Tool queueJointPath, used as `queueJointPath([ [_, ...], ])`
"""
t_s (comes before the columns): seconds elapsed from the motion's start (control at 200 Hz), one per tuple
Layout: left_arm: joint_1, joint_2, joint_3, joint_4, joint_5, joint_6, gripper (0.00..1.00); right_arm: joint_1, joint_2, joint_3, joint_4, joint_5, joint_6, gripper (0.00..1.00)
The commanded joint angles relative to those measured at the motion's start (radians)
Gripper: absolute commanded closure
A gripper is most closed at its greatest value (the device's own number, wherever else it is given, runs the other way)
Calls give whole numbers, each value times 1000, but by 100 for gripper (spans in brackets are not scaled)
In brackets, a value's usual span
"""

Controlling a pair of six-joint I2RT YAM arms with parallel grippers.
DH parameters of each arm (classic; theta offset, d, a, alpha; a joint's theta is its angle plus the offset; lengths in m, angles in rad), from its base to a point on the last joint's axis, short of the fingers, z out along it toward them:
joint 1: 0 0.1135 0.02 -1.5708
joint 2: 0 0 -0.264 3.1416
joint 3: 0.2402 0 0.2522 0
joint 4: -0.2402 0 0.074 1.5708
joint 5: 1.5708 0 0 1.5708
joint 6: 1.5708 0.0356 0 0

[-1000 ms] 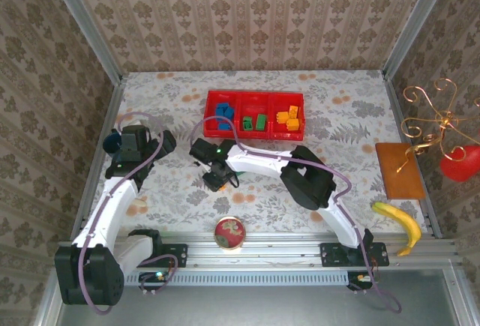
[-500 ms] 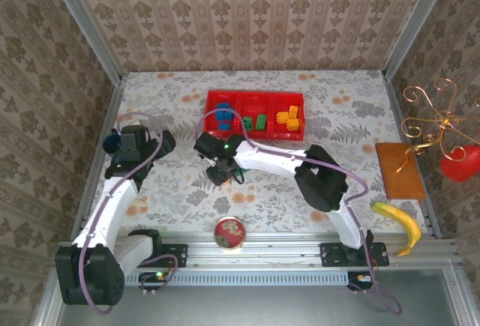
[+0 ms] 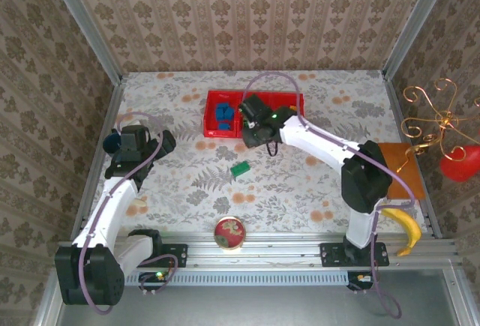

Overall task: Sort the legos into containers by color
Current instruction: Pick up the lego from the center of the table, then place the lego in the container.

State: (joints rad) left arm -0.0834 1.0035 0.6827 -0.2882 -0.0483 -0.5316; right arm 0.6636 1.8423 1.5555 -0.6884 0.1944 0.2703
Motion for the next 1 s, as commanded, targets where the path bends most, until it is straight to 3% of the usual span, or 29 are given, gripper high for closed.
queueJointPath([
  [0.0,10,-21,14,-10,5,7,0,-68,-34,-19,11,63,26,87],
  [0.315,8,-26,17,-11,22,19,0,-248,27,28,52,90,18,86],
  [0.555,-9,-14,16,16,42,38,0,-328,118,107,85,55,10,83],
  [0.995,-201,60,67,66,18,135,0,-353,274,266,78,14,-19,75],
])
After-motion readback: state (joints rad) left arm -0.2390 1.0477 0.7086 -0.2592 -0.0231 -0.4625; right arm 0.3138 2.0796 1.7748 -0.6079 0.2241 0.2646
